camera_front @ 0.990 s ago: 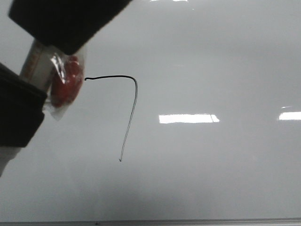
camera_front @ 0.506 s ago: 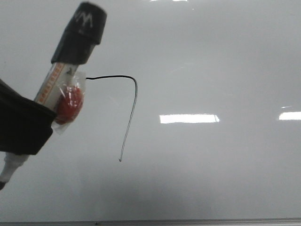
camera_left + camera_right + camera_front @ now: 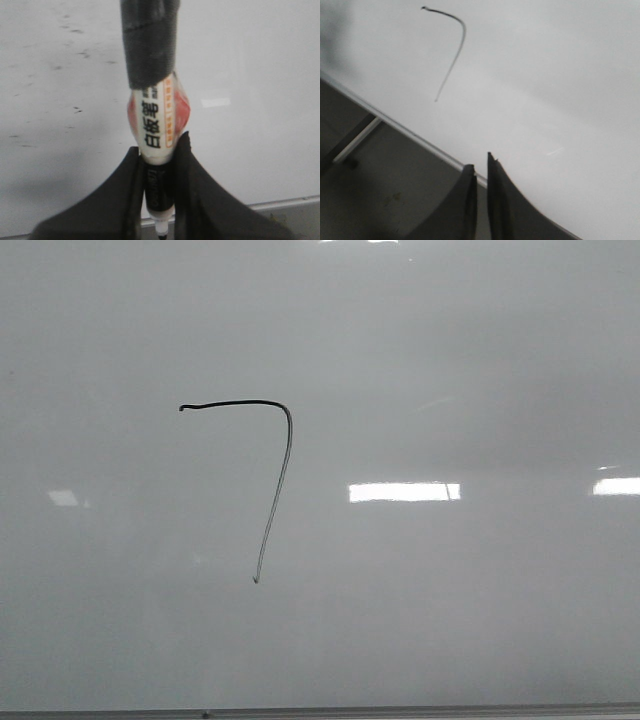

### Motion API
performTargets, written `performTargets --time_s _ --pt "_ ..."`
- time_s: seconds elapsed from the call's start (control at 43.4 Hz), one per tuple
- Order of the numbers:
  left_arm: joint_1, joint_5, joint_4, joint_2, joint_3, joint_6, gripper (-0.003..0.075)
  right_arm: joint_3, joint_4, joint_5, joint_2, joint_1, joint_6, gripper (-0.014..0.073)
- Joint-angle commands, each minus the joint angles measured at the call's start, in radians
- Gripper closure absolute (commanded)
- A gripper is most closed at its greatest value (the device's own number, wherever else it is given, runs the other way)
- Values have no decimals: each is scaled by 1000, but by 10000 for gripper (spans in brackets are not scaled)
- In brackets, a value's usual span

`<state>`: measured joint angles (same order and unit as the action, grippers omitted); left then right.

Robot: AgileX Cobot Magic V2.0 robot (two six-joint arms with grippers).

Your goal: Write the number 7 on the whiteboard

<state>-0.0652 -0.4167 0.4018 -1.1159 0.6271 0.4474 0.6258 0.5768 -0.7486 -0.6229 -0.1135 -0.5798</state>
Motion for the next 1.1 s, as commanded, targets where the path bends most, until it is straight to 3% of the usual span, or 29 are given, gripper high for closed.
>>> performTargets --time_s 0.0,0.138,0.322,0.575,1.082 --pt "-41 100 14 -29 33 -7 741 -43 45 116 85 54 9 647" --pt "-49 214 14 -119 33 -7 741 -122 92 196 161 58 9 654" --pt "-47 339 14 -245 33 -7 741 -135 98 192 175 58 9 654" --pt "-46 387 14 -346 52 -7 732 -135 98 192 175 58 9 654" --pt "-46 388 14 -335 52 -7 256 -135 98 190 175 58 8 654"
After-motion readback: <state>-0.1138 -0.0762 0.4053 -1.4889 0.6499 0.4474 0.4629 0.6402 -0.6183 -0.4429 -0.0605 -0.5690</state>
